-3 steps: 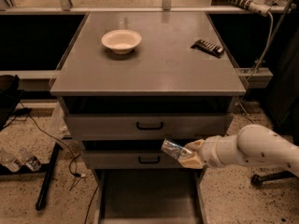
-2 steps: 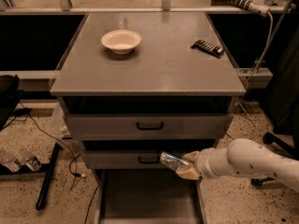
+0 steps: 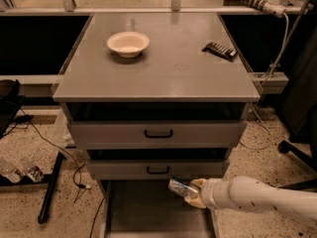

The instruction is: Place redbull can into bottom drawer

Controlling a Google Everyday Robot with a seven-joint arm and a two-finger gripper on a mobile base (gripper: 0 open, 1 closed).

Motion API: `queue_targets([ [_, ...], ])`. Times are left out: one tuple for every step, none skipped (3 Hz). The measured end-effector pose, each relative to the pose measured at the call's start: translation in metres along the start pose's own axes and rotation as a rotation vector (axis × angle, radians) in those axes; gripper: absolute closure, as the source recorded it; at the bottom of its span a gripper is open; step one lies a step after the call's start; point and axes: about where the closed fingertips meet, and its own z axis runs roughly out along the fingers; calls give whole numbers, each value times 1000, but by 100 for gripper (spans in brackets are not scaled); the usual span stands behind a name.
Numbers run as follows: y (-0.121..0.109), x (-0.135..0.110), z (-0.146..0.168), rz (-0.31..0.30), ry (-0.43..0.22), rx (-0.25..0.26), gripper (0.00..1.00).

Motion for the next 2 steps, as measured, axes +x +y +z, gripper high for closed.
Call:
queue_targets([
  [0,25,19,78,-47,11,100],
  [0,25,19,78,-47,11,100],
])
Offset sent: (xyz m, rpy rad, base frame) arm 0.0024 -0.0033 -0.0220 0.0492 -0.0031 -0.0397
